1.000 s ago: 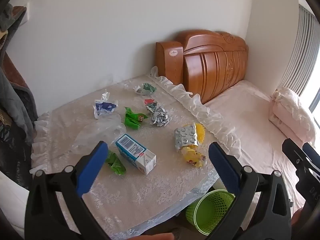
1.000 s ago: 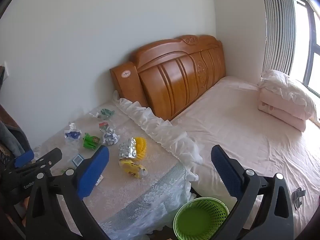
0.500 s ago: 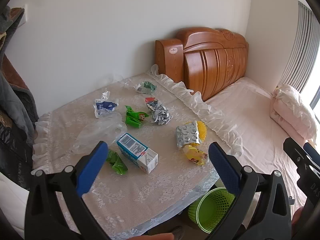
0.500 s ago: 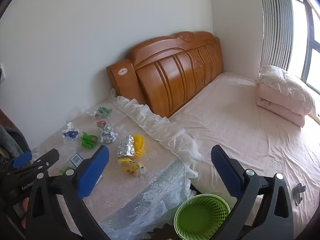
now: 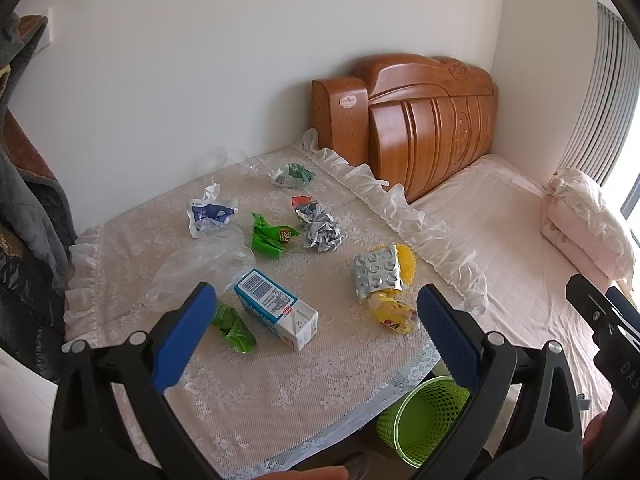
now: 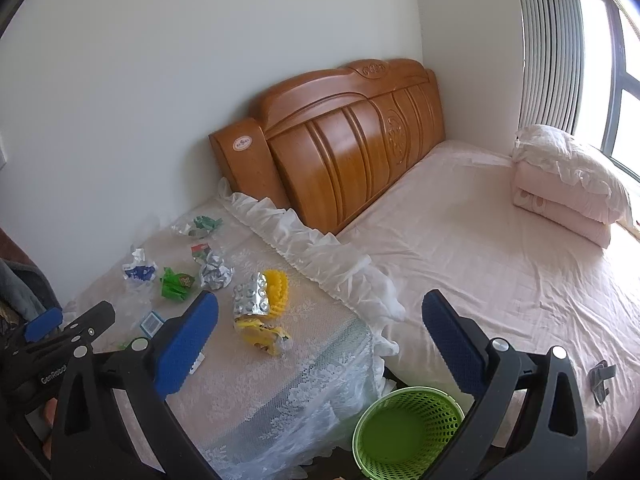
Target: Collect trash
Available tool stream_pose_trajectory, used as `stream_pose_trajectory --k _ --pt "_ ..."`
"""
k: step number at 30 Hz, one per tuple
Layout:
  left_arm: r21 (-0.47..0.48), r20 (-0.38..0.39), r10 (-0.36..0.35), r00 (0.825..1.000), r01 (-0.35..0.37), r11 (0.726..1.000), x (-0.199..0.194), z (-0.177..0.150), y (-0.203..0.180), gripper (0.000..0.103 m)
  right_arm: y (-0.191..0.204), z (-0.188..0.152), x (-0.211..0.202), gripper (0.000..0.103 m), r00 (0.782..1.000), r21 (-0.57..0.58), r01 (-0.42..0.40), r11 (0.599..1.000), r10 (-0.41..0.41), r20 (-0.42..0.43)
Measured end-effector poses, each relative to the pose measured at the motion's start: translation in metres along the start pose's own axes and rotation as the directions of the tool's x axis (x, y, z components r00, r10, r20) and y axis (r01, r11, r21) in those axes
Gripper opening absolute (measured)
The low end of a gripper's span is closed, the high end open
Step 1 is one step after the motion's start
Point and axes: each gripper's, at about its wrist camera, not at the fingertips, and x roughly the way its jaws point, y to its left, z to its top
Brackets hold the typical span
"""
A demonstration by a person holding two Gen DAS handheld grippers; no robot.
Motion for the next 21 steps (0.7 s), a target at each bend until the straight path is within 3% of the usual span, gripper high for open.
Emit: stream_pose_trajectory --k 21 --pt "-0.004 -0.006 0.004 1.0 -0.004 1.0 0.0055 0.0031 0.0026 0.097 0.0027 -0.0002 0.0052 0.101 1.0 0.003 -0.001 1.0 0.001 -0.007"
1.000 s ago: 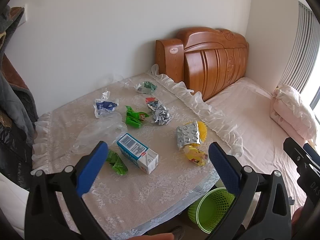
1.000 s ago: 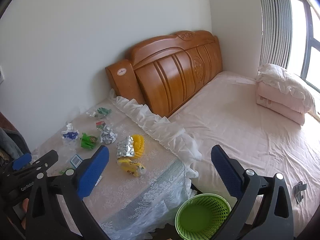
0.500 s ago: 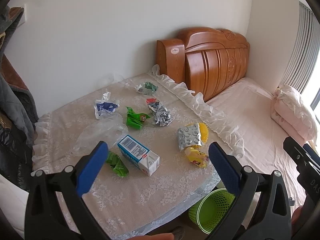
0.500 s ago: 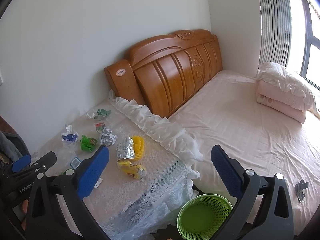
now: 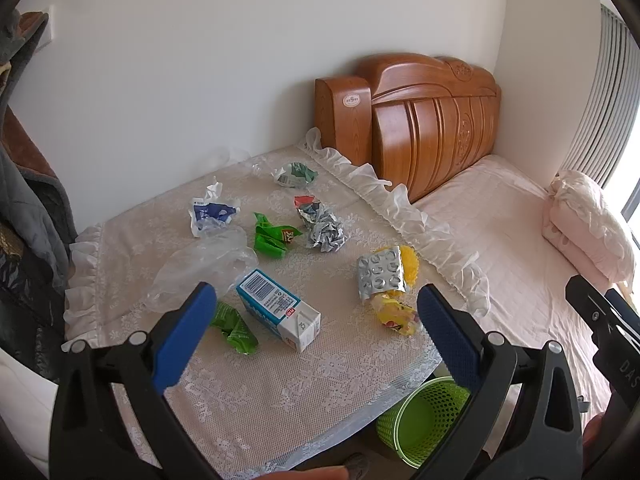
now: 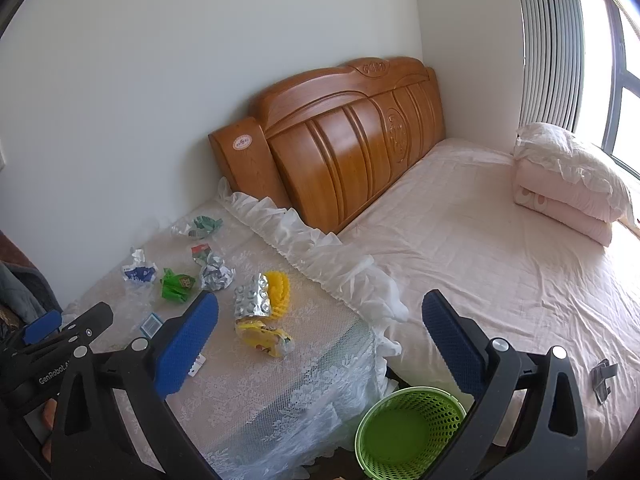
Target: Collect trash
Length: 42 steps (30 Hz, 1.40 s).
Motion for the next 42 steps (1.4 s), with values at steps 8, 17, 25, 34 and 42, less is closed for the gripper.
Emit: stream_pose_trajectory --k 8,17,25,34,42 --pt "0.003 -0.002 0.001 1.0 -0.001 1.0 0.0 0.0 0.0 0.097 0.001 -0.002 0.001 0.101 1.0 -0.005 0.001 1.0 -0.001 -0.005" --pt "0.003 -0.004 -0.001 1.0 0.001 1.0 0.0 0.0 0.0 0.097 0.001 -0.002 0.0 0.101 1.0 -0.004 0.001 1.0 -0.001 -0.006" --pt "0.0 -0.003 -0.002 1.0 0.002 1.0 -0.001 -0.003 0.002 0.097 0.003 -0.003 -0.003 0.101 1.0 -0.01 -0.002 1.0 0.002 -0.006" --pt "-0.002 -0.004 0.005 1.0 -0.005 1.0 -0.007 -0.007 0.005 0.097 0.004 -0.004 -0.008 0.101 1.0 -0.011 -0.011 1.0 0.012 0.005" --pt "-0.028 -0.025 0.02 0.999 -0.021 0.999 -0.005 -0.01 0.013 0.097 0.012 -0.004 -0.004 0.101 1.0 -0.028 -0.027 0.999 0.026 -0.006"
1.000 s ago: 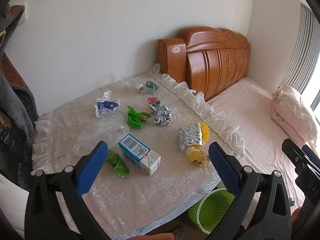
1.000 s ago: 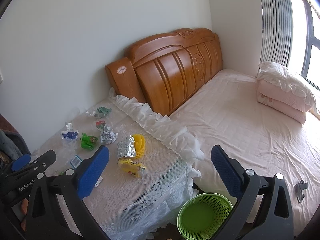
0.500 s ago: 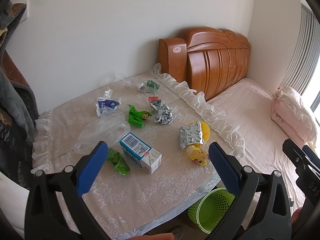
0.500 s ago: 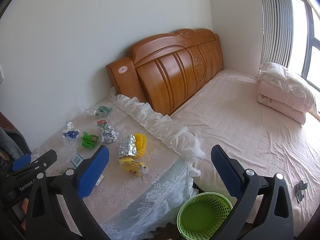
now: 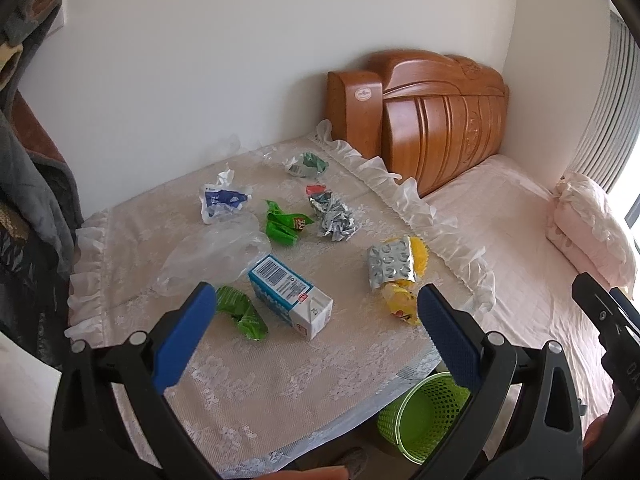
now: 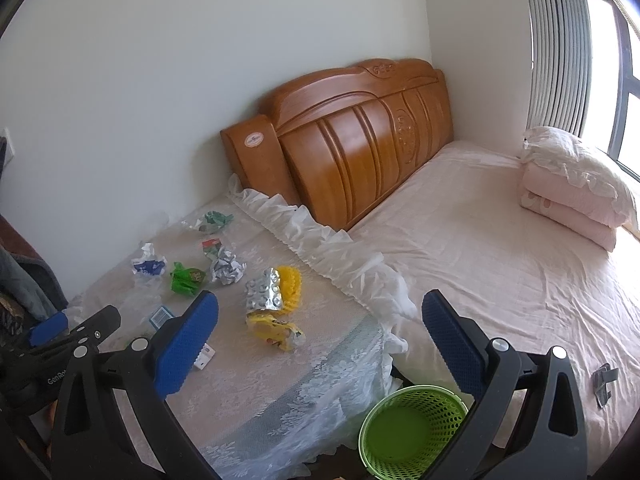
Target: Collect trash
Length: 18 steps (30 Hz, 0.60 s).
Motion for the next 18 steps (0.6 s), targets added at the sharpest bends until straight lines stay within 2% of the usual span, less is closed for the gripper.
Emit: stream_pose_trajectory --k 6,10,12,14,18 --pt "-0.025 -0.016 0.003 1.0 -0.004 1.0 0.008 -0.001 0.016 0.097 0.012 -0.002 0.01 0.101 0.999 -0.023 -0.025 0.999 0.024 -0.023" --pt "-0.061 -0.025 -0.015 1.0 0.013 0.998 0.02 -0.004 0.047 0.097 0.031 -0.008 0.031 0.101 0.993 -0.06 -0.094 0.994 0.09 -0.077" --pt "-0.089 -0.039 -0.005 0.999 0.002 0.996 0.027 -0.009 0.067 0.097 0.047 -0.016 0.048 0.101 0.984 -0.096 -0.137 0.986 0.125 -0.124" --pt "-0.115 -0.066 0.032 0.997 -0.04 0.993 0.038 -0.015 0.091 0.097 0.068 -0.026 0.069 0.101 0.971 -0.143 -0.185 0.972 0.158 -0.178" --pt "-0.13 -0.145 0.099 0.985 -0.118 0.984 0.061 -0.026 0.134 0.097 0.109 -0.047 0.109 0.101 0.941 -0.224 -0.27 0.937 0.207 -0.269"
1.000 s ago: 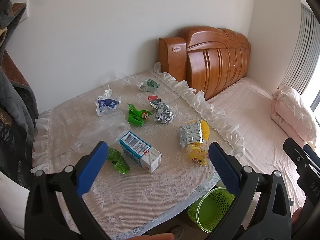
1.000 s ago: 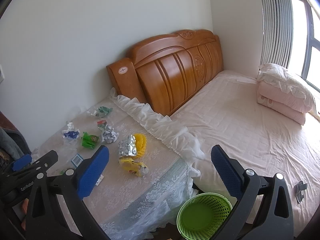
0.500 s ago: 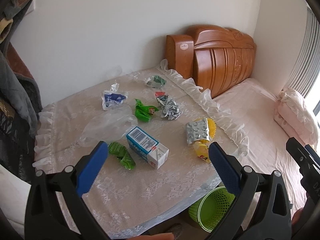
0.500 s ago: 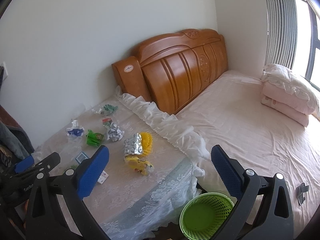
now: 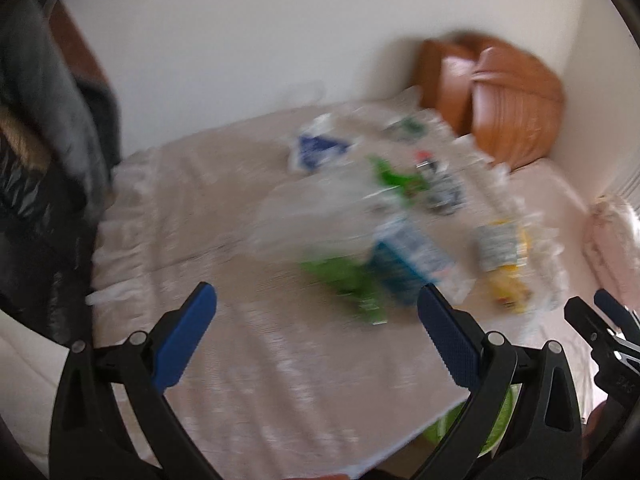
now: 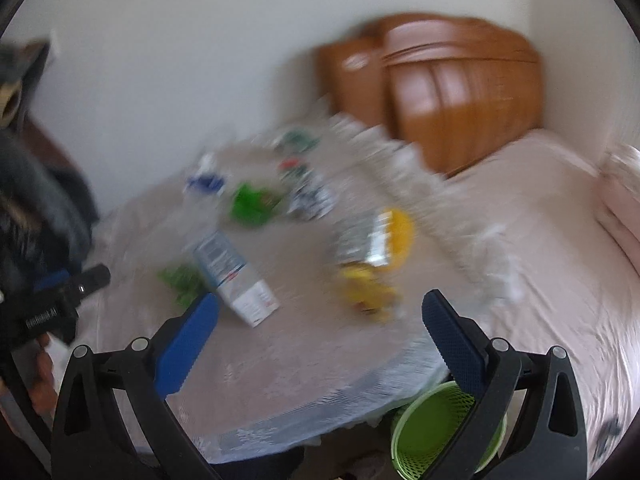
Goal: Collect trash
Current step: 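Grasp the white-blue milk carton with the right tool while the left tool grasps the clear plastic bag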
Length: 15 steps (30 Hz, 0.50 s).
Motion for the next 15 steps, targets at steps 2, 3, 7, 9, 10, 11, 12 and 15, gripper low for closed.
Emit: stream_pose_trajectory --k 2,3,7,9,10,11,12,15 --pt "-0.011 -0.037 0.012 0.999 -0.013 1.0 0.013 0.0 0.018 0.097 0.017 0.004 0.029 0.101 0.998 -0.065 -0.028 0.998 0.024 -0.052" --pt "-0.015 -0.045 0.014 0.999 -0.015 1.0 0.018 0.0 0.027 0.097 0.026 0.005 0.044 0.101 0.996 -0.103 -0.037 0.994 0.029 -0.079" --pt "0.033 -0.062 0.011 0.998 -0.009 0.999 0.035 0.006 0.045 0.097 0.057 0.011 0.09 0.101 0.989 -0.231 -0.056 0.971 0.023 -0.144" --pt "0.067 -0.063 -0.011 0.998 0.015 0.998 0.04 0.011 0.047 0.097 0.067 0.013 0.105 0.101 0.986 -0.273 -0.061 0.96 0.016 -0.163" --pt "0.096 -0.062 -0.035 0.998 0.04 0.995 0.044 0.014 0.045 0.097 0.072 0.013 0.111 0.101 0.985 -0.291 -0.06 0.955 0.01 -0.17" --pt "0.122 -0.063 -0.045 0.997 0.053 0.991 0.046 0.017 0.042 0.097 0.075 0.013 0.118 0.099 0.985 -0.305 -0.055 0.951 0.001 -0.173" --pt "0.152 -0.063 -0.051 0.997 0.06 0.987 0.05 0.019 0.038 0.097 0.075 0.014 0.122 0.097 0.984 -0.311 -0.05 0.949 -0.008 -0.181" --pt "0.262 -0.063 -0.062 0.996 0.076 0.962 0.067 0.029 0.024 0.097 0.073 0.013 0.132 0.065 0.975 -0.306 -0.068 0.95 -0.001 -0.221"
